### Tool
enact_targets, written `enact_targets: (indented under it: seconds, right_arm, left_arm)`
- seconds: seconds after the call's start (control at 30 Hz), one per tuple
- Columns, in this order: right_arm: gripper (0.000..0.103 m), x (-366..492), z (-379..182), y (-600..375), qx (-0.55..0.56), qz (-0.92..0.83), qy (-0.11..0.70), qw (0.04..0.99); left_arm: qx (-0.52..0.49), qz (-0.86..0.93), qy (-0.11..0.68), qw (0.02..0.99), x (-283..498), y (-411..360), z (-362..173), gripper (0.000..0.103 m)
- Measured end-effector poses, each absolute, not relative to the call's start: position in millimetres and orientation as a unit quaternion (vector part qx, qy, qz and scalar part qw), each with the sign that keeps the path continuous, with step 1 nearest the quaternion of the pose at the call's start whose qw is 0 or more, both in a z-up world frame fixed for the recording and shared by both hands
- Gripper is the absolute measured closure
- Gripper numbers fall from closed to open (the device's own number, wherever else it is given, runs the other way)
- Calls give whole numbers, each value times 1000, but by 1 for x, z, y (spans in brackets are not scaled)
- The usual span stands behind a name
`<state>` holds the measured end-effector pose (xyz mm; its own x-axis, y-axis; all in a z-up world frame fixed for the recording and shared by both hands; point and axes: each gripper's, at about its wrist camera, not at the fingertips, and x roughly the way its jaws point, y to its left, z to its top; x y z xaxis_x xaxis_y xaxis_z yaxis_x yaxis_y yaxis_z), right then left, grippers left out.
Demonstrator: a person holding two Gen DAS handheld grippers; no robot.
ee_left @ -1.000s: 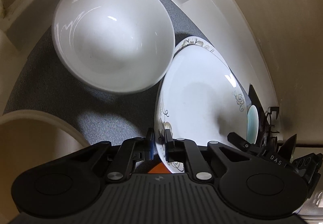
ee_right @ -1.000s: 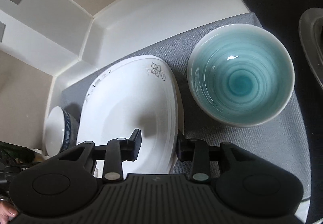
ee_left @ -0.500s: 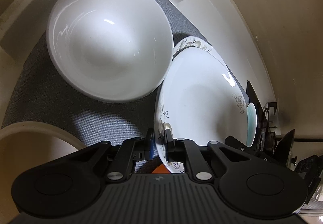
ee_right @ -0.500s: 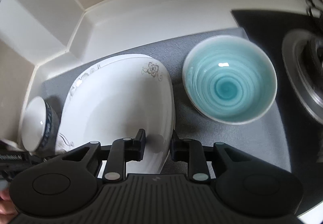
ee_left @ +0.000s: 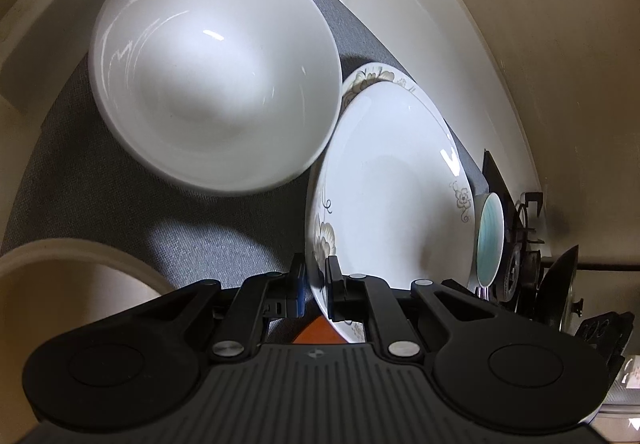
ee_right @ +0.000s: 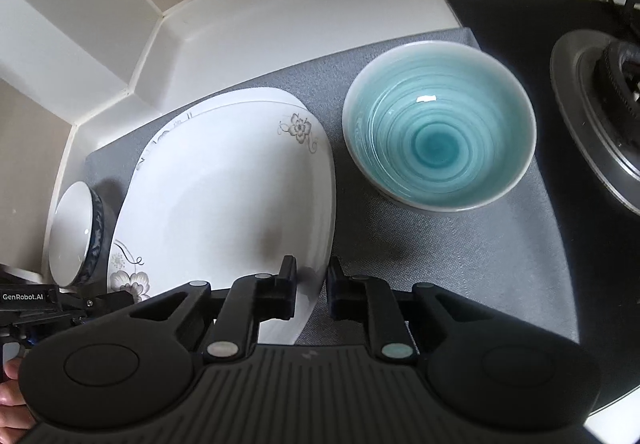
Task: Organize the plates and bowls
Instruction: 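Lower the plate onto the other plate and open both grippers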
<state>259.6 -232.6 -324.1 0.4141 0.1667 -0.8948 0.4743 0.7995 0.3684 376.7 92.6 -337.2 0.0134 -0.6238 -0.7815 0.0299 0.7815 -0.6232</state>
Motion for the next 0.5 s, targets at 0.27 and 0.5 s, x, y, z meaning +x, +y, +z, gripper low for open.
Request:
enact_targets:
  seconds: [0.27, 0.5]
  right_arm:
    - [84, 251, -317, -230, 299, -103, 523, 792]
    - [94, 262, -327, -232, 280, -106, 513, 804]
  left_arm:
    - [-211, -249, 649, 687, 370, 89, -330, 93]
    - [-195, -248, 645, 696, 370, 82, -330, 92]
